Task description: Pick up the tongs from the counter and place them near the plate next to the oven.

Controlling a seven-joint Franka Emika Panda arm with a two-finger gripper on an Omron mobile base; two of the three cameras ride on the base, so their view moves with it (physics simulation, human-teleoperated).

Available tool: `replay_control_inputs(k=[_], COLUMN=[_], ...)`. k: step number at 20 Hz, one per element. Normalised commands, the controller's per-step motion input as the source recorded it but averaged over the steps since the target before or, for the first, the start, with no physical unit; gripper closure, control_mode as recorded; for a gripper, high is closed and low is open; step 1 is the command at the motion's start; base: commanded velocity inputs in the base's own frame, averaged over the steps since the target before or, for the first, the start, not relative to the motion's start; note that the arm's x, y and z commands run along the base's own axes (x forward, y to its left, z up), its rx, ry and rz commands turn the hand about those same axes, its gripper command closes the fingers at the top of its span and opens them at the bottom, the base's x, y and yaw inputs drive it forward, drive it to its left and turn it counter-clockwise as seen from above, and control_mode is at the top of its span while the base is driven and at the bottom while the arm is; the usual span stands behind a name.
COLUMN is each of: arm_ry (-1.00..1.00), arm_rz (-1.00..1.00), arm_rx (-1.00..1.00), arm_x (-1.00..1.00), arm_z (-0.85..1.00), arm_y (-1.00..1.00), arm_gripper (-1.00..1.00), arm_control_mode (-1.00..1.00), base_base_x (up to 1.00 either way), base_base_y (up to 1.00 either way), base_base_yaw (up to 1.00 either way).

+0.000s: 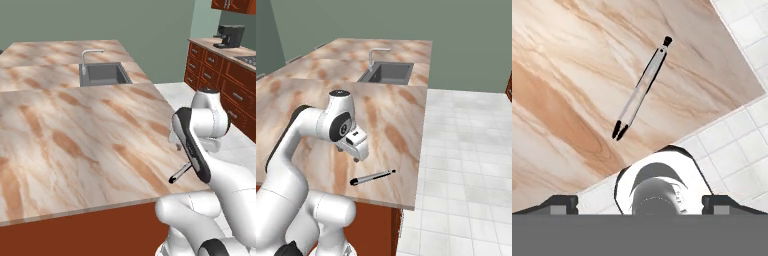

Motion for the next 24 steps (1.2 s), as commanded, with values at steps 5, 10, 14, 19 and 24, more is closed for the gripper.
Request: replay_control_inputs(k=[5, 10, 14, 19, 24], arm_ry=[0.16, 0.07, 0.01, 0.01, 0.01], arm_rz=[-0.25, -0.04, 0.0, 0.0, 0.0], arm_rx=[0.09, 0.01, 0.0, 0.0, 0.0], arm_x=[0.05, 0.24, 0.19, 0.4, 0.24], arm_z=[-0.41, -0.31, -0.25, -0.32, -0.39], arm_y=[-0.21, -0.13, -0.16, -0.08, -0.11], arm_gripper=[-1.0, -1.0, -1.0, -1.0, -1.0], arm_control_mode=[-1.0, -1.0, -1.0, -1.0, -1.0], base_base_x=[0.0, 0.0, 0.0, 0.0, 0.0], base_base_y=[0.0, 0.0, 0.0, 0.0, 0.0], base_base_yaw=[0.0, 0.0, 0.0, 0.0, 0.0])
